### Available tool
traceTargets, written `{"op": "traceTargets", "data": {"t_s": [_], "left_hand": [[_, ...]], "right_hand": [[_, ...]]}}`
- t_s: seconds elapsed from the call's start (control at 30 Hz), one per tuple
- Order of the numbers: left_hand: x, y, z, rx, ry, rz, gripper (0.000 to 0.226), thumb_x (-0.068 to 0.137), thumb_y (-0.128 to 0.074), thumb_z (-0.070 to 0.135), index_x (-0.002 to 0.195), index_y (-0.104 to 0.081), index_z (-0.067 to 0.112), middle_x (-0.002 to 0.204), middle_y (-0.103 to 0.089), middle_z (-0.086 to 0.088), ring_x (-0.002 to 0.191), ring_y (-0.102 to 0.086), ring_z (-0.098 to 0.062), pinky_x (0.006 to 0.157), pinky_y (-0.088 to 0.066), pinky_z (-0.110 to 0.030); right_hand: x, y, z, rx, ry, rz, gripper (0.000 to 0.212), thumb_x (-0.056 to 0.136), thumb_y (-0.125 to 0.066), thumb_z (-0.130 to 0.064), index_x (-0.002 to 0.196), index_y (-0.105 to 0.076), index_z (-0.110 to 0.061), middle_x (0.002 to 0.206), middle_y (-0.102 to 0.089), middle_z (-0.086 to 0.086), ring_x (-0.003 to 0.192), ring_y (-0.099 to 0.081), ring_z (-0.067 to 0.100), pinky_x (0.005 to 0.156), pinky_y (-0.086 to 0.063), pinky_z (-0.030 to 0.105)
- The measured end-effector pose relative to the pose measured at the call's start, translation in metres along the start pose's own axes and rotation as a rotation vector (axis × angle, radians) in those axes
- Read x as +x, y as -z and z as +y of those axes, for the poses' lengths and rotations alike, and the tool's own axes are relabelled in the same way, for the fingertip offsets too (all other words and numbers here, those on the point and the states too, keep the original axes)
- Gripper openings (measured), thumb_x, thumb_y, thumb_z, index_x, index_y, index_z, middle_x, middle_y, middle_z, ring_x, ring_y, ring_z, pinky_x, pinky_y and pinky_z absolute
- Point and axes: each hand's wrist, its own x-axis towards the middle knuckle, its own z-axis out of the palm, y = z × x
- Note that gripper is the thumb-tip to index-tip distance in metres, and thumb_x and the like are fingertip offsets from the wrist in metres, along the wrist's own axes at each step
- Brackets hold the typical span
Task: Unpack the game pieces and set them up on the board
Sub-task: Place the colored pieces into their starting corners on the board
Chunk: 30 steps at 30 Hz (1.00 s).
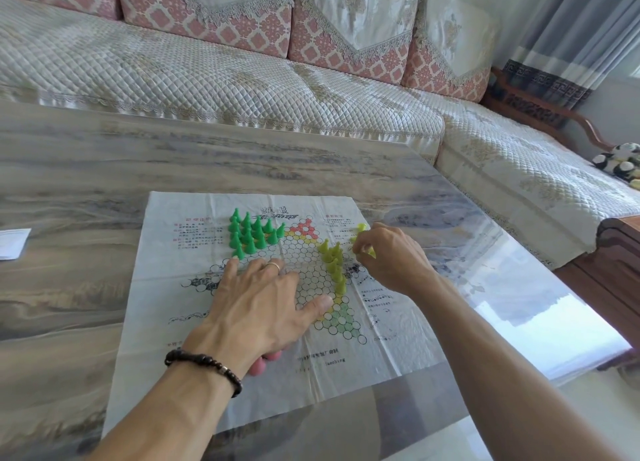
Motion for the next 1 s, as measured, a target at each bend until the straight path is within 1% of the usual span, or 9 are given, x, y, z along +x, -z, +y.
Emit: {"op": "traceTargets", "data": {"t_s": [0.1, 0.2, 0.37, 0.47, 0.57, 0.63, 0.77, 0.87, 1.0], "left_hand": [[0.0, 0.0, 0.0, 0.008, 0.0, -0.01, 0.094, 0.074, -0.003, 0.084, 0.134, -0.049, 0.028, 0.155, -0.03, -0.005, 0.141, -0.029, -0.023, 0.116, -0.012, -0.055], [0.0, 0.0, 0.001, 0.017, 0.005, -0.017, 0.094, 0.074, -0.003, 0.085, 0.133, -0.049, 0.028, 0.154, -0.031, -0.006, 0.141, -0.029, -0.024, 0.116, -0.012, -0.056], [0.0, 0.0, 0.001, 0.018, 0.002, -0.017, 0.093, 0.074, -0.004, 0.084, 0.134, -0.048, 0.028, 0.155, -0.03, -0.005, 0.141, -0.028, -0.024, 0.116, -0.012, -0.055], [0.0, 0.0, 0.001, 0.013, 0.005, -0.024, 0.092, 0.075, -0.005, 0.084, 0.134, -0.048, 0.028, 0.155, -0.028, -0.005, 0.142, -0.026, -0.024, 0.116, -0.012, -0.055], [0.0, 0.0, 0.001, 0.011, 0.005, -0.022, 0.092, 0.075, -0.006, 0.084, 0.134, -0.048, 0.028, 0.155, -0.028, -0.005, 0.142, -0.026, -0.024, 0.116, -0.012, -0.055], [0.0, -0.001, 0.001, 0.01, 0.009, -0.025, 0.091, 0.075, -0.006, 0.084, 0.135, -0.047, 0.028, 0.156, -0.027, -0.005, 0.142, -0.025, -0.024, 0.116, -0.012, -0.056], [0.001, -0.001, 0.0, 0.0, 0.01, -0.022, 0.09, 0.076, -0.008, 0.084, 0.138, -0.044, 0.029, 0.156, -0.026, -0.004, 0.143, -0.024, -0.023, 0.117, -0.009, -0.055], [0.001, -0.002, 0.0, 0.0, 0.009, -0.016, 0.092, 0.076, -0.007, 0.084, 0.138, -0.044, 0.029, 0.156, -0.027, -0.004, 0.143, -0.024, -0.023, 0.117, -0.01, -0.055], [0.001, -0.001, 0.001, 0.0, 0.012, -0.022, 0.093, 0.075, -0.006, 0.084, 0.139, -0.044, 0.028, 0.156, -0.027, -0.005, 0.143, -0.024, -0.024, 0.117, -0.009, -0.055]], "right_hand": [[-0.002, 0.004, 0.0, 0.104, -0.018, 0.019, 0.012, 0.094, -0.052, -0.018, 0.1, -0.062, -0.02, 0.095, -0.069, -0.002, 0.078, -0.064, 0.017, 0.07, -0.055, 0.039], [-0.004, 0.008, 0.001, 0.24, -0.053, 0.015, 0.016, 0.091, -0.057, -0.017, 0.107, -0.054, -0.016, 0.084, -0.067, -0.003, 0.072, -0.067, 0.016, 0.068, -0.057, 0.041], [-0.008, 0.009, 0.002, 0.278, -0.121, 0.027, 0.006, 0.081, -0.066, -0.012, 0.085, -0.066, -0.016, 0.069, -0.067, -0.004, 0.068, -0.066, 0.014, 0.065, -0.057, 0.032], [-0.011, 0.007, 0.002, 0.279, -0.112, -0.015, 0.01, 0.083, -0.064, -0.01, 0.086, -0.071, -0.016, 0.069, -0.064, -0.008, 0.065, -0.061, 0.008, 0.058, -0.05, 0.018], [-0.013, 0.002, -0.002, 0.281, -0.056, -0.093, 0.013, 0.084, -0.062, -0.01, 0.088, -0.074, -0.014, 0.07, -0.066, -0.009, 0.062, -0.059, 0.003, 0.054, -0.046, 0.013], [-0.014, -0.002, -0.006, 0.286, -0.042, -0.124, 0.012, 0.084, -0.063, -0.01, 0.089, -0.074, -0.014, 0.068, -0.065, -0.007, 0.058, -0.055, 0.004, 0.051, -0.044, 0.014], [-0.015, -0.007, -0.007, 0.329, -0.09, -0.089, 0.013, 0.08, -0.069, -0.012, 0.091, -0.074, -0.017, 0.072, -0.066, -0.006, 0.064, -0.06, 0.007, 0.052, -0.047, 0.015], [-0.015, -0.007, -0.006, 0.364, -0.107, -0.065, 0.014, 0.078, -0.072, -0.013, 0.074, -0.069, -0.026, 0.07, -0.066, -0.004, 0.059, -0.056, 0.006, 0.045, -0.046, 0.016], [-0.014, -0.009, -0.007, 0.348, -0.084, -0.079, 0.01, 0.079, -0.071, -0.016, 0.075, -0.07, -0.025, 0.071, -0.066, -0.004, 0.063, -0.059, 0.009, 0.053, -0.05, 0.023]]}}
